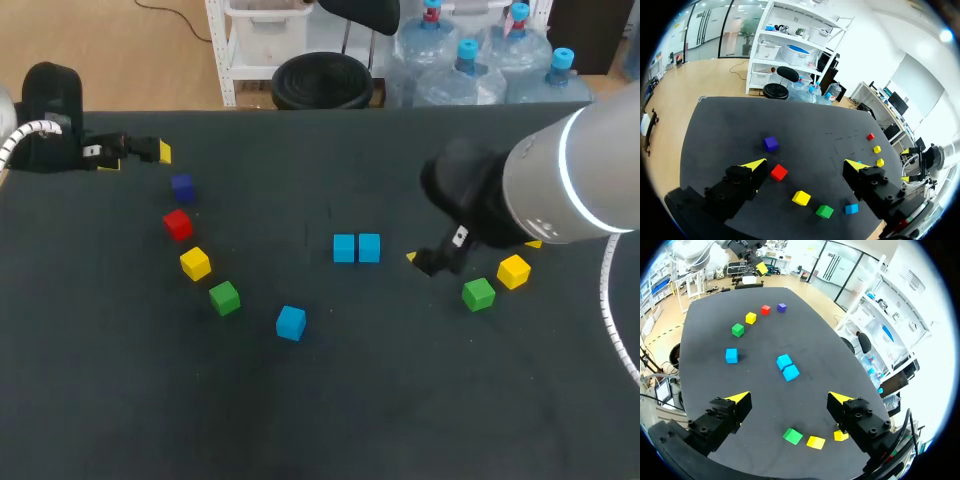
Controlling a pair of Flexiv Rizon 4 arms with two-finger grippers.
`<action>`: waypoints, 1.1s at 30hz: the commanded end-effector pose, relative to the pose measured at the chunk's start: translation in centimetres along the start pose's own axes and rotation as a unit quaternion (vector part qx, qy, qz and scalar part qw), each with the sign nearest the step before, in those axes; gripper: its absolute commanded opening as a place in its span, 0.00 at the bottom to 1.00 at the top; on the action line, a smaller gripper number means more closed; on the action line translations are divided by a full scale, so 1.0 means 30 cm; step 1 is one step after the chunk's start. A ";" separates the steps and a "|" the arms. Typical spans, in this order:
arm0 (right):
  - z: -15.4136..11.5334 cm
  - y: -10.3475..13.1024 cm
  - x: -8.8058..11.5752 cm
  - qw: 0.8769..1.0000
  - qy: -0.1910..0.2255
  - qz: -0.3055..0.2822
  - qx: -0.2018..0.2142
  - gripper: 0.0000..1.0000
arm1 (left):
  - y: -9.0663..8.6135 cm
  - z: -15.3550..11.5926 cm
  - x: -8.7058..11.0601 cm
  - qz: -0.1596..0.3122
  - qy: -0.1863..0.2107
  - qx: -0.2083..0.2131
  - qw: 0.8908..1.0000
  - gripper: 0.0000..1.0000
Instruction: Place the blue cubes, place green cubes on the blue cubes, place the yellow cubes on the green cubes, then place the red cubes on the yellow cubes, and place purple cube on the red cubes.
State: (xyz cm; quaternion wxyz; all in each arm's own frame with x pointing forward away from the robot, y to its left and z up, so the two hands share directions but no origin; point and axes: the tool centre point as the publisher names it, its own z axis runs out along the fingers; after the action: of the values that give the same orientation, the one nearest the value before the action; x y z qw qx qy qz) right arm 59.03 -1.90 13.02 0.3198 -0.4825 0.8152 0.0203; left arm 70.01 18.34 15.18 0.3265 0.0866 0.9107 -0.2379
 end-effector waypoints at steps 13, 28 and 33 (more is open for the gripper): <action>0.003 0.008 0.008 1.000 -0.006 0.001 0.017 1.00 | 0.005 0.000 0.004 0.001 -0.003 0.004 1.000 1.00; -0.006 0.003 0.011 0.999 -0.019 0.009 0.027 1.00 | 0.005 0.000 0.004 0.001 -0.003 0.004 1.000 1.00; -0.030 -0.025 0.015 0.996 -0.056 0.030 0.068 1.00 | 0.005 0.000 0.004 0.001 -0.003 0.004 1.000 1.00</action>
State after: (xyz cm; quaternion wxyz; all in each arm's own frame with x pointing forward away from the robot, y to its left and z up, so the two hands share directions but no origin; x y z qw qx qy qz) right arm 59.92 -2.43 14.33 0.3466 -0.4487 0.8237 0.0065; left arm 70.01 18.34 15.18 0.3264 0.0865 0.9107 -0.2379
